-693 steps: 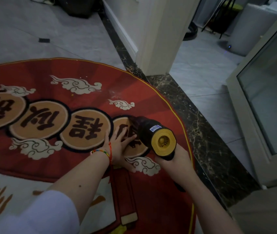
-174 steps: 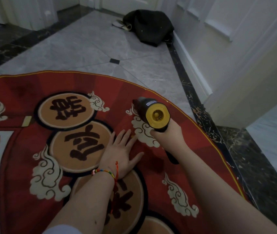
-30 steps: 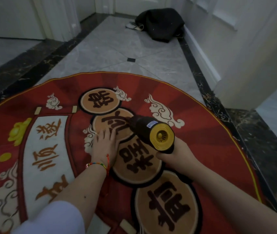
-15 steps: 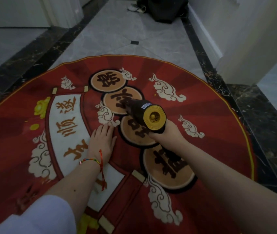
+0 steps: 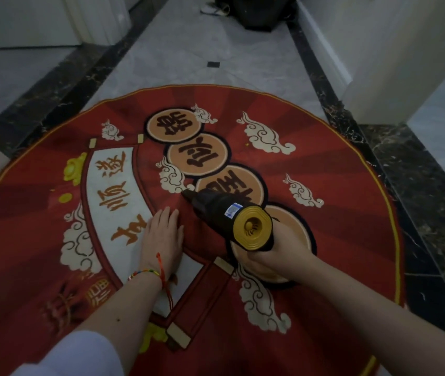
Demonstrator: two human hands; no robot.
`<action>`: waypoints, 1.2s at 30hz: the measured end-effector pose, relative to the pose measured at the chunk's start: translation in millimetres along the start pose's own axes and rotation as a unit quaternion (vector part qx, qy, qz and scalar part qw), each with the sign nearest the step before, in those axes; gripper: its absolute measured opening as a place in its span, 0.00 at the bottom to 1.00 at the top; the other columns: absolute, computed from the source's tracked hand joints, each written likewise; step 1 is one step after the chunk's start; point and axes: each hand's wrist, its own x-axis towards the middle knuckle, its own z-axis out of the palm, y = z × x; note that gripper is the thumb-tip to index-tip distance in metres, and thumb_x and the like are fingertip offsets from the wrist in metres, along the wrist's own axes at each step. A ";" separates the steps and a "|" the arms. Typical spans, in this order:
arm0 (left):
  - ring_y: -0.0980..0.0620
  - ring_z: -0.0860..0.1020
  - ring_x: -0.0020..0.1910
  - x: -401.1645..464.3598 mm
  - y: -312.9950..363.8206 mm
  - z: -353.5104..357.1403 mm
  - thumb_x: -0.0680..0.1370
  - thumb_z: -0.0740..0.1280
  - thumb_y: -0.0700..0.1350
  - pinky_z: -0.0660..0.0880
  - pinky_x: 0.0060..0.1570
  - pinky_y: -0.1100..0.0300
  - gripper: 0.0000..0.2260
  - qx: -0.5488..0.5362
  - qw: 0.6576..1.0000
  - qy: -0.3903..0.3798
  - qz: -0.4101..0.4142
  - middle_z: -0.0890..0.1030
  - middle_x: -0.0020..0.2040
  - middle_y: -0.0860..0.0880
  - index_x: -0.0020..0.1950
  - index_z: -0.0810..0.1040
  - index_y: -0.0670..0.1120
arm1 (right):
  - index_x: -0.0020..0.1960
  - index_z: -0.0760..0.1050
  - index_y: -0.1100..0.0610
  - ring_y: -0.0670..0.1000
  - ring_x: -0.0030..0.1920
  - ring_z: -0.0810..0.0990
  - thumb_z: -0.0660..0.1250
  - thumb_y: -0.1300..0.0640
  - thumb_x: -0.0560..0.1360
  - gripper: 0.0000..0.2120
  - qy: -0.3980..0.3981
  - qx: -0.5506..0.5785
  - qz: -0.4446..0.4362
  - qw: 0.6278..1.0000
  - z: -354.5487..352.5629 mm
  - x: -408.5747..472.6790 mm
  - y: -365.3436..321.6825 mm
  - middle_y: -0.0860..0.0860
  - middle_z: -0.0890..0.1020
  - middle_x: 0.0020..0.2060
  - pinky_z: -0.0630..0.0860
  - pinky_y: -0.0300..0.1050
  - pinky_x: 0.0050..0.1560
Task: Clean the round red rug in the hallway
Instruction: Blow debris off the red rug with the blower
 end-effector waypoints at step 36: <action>0.45 0.80 0.52 -85.8 -106.2 -62.0 0.75 0.53 0.49 0.78 0.51 0.53 0.21 0.030 0.991 -0.004 -0.132 0.81 0.52 0.44 0.56 0.79 0.41 | 0.48 0.73 0.46 0.40 0.43 0.79 0.71 0.64 0.67 0.17 -0.177 0.001 -0.081 0.981 114.9 43.7 -92.6 0.44 0.81 0.43 0.77 0.38 0.40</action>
